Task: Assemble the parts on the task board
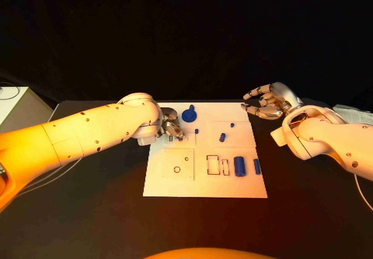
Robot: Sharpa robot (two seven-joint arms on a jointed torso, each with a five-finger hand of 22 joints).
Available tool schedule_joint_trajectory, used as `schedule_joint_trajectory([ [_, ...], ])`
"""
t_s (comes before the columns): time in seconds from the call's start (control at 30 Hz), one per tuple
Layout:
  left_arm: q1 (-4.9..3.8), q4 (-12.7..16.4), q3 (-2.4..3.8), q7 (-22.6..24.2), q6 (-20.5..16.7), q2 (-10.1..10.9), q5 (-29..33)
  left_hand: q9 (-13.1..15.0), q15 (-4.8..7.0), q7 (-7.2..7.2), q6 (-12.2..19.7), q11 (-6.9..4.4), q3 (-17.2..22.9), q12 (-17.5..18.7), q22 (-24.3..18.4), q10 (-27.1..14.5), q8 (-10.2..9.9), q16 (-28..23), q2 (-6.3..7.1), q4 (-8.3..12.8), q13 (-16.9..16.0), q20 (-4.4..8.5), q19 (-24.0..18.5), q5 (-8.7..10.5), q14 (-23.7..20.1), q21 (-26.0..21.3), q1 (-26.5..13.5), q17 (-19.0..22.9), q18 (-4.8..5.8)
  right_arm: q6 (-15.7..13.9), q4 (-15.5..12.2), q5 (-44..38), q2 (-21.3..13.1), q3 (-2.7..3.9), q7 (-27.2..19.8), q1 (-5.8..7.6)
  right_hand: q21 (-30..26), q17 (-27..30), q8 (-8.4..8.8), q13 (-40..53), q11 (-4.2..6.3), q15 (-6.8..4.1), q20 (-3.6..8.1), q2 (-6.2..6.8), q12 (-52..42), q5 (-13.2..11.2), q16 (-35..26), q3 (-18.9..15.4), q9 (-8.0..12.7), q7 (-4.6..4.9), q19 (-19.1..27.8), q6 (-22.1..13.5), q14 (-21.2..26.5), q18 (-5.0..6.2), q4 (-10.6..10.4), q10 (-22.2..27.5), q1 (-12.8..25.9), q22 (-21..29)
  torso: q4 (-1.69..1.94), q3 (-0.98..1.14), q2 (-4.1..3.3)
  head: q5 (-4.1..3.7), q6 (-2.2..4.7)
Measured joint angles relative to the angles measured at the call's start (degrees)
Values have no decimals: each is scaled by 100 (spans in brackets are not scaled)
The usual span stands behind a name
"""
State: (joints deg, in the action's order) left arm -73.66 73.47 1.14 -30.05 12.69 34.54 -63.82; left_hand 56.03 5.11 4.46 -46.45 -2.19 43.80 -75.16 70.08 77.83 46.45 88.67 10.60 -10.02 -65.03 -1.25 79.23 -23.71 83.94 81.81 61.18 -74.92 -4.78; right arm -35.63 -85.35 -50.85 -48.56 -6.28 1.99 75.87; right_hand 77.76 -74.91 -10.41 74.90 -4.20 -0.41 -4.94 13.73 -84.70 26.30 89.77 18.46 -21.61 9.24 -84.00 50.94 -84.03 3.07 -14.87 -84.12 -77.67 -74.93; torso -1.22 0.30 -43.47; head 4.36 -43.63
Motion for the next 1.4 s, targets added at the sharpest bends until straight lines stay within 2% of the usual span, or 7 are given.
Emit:
schedule_joint_trajectory([
  [1.4,-7,54,-1,4,92,34,-47,0,0,0,-1,-16,-16,0,0,32,-24,0,0,16,-1,0,0,-13,0,0,0,0,0,18,3,-8,-5,0,12,0,0,0,0,4,0,0,0,0,0,0,0,0,1,0,0,0,0,0,0,0,0,0,-2,-1,-2,-2,-54],
])
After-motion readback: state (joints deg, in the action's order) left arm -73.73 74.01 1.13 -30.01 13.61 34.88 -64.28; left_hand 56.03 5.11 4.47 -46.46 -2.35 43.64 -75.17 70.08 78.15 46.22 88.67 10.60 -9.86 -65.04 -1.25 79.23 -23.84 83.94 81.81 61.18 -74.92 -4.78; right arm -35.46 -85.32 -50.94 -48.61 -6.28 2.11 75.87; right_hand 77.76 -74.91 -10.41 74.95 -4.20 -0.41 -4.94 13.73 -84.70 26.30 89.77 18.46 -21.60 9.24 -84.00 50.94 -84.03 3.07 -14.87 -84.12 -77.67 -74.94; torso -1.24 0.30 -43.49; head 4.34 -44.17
